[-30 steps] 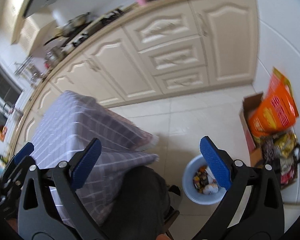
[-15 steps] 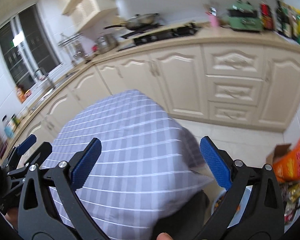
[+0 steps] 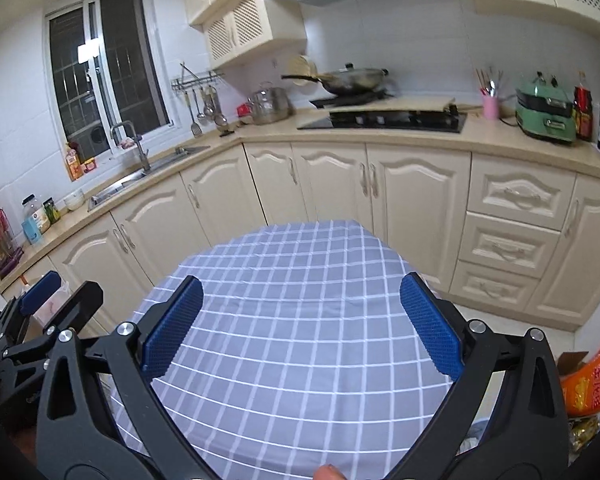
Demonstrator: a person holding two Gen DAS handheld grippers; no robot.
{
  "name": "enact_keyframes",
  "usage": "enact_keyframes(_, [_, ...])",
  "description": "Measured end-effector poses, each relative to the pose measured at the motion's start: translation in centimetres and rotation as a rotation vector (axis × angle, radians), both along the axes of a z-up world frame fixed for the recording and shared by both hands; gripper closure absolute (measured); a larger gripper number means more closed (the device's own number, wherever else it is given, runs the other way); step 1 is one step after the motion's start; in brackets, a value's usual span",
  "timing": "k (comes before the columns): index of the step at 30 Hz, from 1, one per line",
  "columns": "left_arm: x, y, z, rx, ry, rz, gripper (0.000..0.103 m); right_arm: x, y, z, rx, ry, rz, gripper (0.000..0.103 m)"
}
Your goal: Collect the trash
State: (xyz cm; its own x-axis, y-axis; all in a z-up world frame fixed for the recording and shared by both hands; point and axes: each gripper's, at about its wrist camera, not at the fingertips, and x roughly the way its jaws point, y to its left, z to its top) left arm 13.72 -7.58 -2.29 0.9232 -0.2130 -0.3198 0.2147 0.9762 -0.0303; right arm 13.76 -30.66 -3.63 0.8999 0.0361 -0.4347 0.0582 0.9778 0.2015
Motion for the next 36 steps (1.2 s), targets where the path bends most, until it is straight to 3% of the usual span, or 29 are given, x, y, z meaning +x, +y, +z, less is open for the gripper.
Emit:
enact_keyframes(17, [-1.6,3.3,2.5,-0.008,-0.041,0.068,0.005,-1.4,4.2,2.5,-0.090,-0.108,-0.026,0.006])
enact_keyframes(36, [-2.9,5.5,3.5,-0.023,-0.078,0.104,0.005,-1.8,6.8,4.0,-0.130,-0.154,0.000,0.006])
